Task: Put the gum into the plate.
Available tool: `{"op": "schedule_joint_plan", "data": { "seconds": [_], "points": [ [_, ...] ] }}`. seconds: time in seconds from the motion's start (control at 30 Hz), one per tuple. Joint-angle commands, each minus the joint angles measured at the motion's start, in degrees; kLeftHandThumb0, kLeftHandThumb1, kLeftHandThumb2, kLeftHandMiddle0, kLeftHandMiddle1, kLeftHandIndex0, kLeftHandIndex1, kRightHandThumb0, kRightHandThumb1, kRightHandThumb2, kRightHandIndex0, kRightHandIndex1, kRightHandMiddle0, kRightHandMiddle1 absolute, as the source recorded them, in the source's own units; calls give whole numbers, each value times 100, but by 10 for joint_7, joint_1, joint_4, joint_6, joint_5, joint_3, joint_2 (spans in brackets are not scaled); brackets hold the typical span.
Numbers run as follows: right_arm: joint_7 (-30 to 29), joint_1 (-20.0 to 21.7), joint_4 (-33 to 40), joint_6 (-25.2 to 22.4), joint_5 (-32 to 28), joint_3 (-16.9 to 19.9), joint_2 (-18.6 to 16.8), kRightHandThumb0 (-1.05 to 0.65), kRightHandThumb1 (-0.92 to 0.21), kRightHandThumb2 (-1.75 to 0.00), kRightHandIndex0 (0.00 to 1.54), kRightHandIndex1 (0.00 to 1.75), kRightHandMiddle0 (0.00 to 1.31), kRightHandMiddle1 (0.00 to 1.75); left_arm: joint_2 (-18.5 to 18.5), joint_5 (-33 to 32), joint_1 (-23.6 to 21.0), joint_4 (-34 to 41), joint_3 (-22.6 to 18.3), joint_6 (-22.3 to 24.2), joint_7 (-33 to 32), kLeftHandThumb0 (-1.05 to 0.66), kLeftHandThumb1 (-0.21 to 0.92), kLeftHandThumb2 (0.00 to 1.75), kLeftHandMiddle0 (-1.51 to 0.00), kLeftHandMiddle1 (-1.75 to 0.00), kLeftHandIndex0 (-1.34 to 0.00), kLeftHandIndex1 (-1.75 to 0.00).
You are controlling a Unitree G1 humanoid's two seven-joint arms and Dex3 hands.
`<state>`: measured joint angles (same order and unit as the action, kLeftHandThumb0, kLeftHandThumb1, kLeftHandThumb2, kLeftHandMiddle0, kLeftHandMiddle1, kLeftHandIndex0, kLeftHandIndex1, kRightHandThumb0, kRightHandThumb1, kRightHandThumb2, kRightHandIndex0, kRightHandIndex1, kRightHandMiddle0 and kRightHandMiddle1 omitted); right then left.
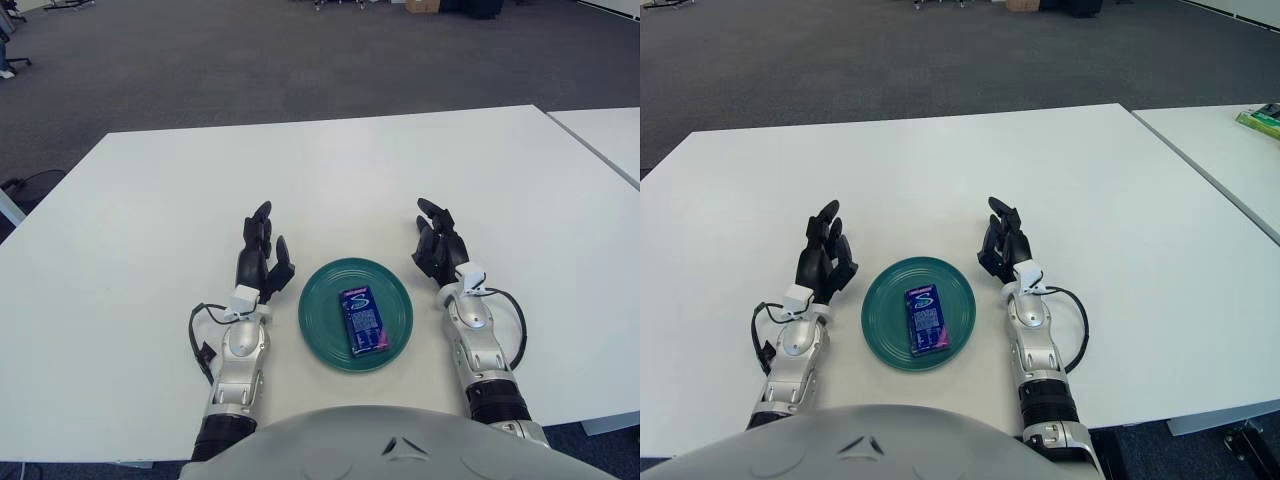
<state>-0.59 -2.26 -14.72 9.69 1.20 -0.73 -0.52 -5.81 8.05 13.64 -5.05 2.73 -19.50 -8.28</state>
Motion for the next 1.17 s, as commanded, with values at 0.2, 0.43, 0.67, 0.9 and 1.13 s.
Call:
{"op": "schedule_joint_plan", "data": {
  "seconds": [0.2, 0.43, 0.67, 0.9, 1.13],
  "points": [
    [4, -50, -34, -55, 0, -2, 1, -66, -92, -94, 16, 0, 0, 46, -1, 26, 63, 31, 16, 23, -15, -77, 92, 96, -16, 0, 0, -39],
    [10, -50, -36, -50, -2, -2, 6, -63, -92, -97, 14, 0, 0, 42, 1, 20, 82, 46, 24, 51, -5, -72, 92, 96, -15, 0, 0, -37],
    [10, -50, -39, -47, -1, -2, 6, -62, -92, -97, 13, 0, 0, 40, 3, -8, 86, 49, 25, 68, 16, -71, 92, 96, -16, 0, 0, -40],
    [8, -48, -46, -34, 3, -4, 5, -62, -92, -97, 13, 0, 0, 39, 9, -51, 92, 71, 25, 81, 50, -73, 92, 96, -17, -1, 0, -40],
    [4, -49, -48, -27, 6, -8, 3, -62, -92, -98, 13, 0, 0, 36, 13, -78, 88, 83, 20, 99, 69, -77, 92, 95, -16, 0, 0, -34]
  ]
}}
